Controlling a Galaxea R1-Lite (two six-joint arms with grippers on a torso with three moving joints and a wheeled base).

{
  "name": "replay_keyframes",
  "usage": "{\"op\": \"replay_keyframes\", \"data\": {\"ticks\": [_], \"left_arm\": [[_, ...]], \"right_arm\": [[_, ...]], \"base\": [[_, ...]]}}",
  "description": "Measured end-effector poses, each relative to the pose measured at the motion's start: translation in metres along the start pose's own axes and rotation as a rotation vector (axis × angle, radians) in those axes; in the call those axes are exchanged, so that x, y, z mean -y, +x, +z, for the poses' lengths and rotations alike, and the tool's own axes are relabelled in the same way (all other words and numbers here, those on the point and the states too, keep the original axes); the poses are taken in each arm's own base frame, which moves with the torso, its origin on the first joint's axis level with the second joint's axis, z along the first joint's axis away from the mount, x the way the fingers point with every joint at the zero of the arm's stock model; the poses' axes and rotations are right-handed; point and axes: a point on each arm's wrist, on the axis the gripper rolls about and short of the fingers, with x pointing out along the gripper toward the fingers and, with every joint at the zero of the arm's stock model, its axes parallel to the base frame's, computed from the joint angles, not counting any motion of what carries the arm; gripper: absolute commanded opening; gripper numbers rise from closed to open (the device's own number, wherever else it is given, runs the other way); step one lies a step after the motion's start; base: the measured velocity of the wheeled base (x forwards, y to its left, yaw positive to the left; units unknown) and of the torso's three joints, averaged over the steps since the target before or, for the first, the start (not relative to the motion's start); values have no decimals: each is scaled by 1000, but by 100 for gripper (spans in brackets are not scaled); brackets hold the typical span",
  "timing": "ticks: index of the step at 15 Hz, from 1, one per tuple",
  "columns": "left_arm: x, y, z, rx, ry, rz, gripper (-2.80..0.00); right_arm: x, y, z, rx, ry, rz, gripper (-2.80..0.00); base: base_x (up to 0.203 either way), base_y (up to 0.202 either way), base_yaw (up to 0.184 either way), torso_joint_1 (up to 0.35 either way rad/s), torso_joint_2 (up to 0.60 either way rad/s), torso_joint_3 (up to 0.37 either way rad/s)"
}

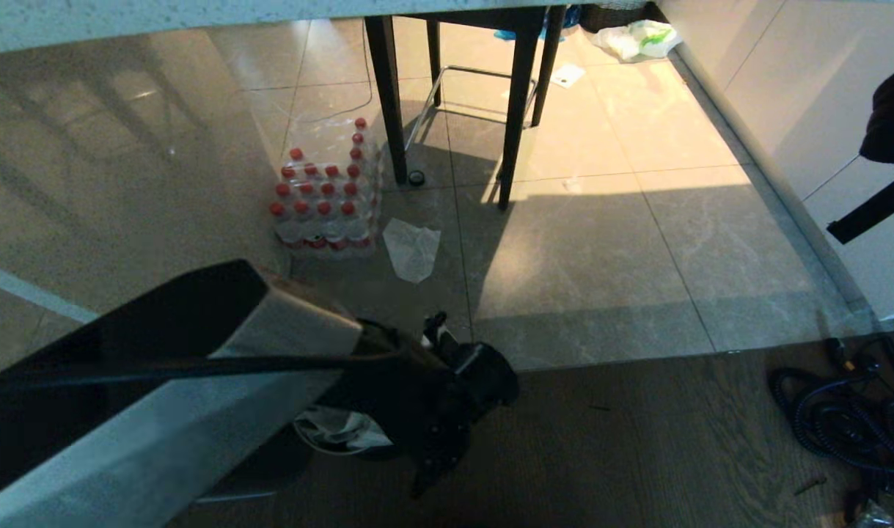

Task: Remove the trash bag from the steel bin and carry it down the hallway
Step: Pick up the trash bag

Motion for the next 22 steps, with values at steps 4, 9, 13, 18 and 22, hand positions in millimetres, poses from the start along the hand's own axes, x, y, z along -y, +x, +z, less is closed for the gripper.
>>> {"op": "replay_keyframes", "data": {"ticks": [4,9,13,18,22], "left_arm": [[41,5,13,13,25,-16,0],[78,-24,19,79,76,-90,0],[95,-31,13,92,113,-100,0],[101,-7,9,6,174,-15,0],[101,18,9,-81,175,23,0]], "right_arm": [[0,0,0,-1,0,0,-280],[0,0,0,0,0,0,-280],[0,0,0,1,0,-1,-280],[0,0,0,1,0,-1,-280],[0,0,0,0,0,-1,-280]], "base": [[0,0,0,0,0,0],[0,0,0,0,0,0],[0,0,0,0,0,0],[0,0,0,0,0,0],[0,0,0,0,0,0]]}}
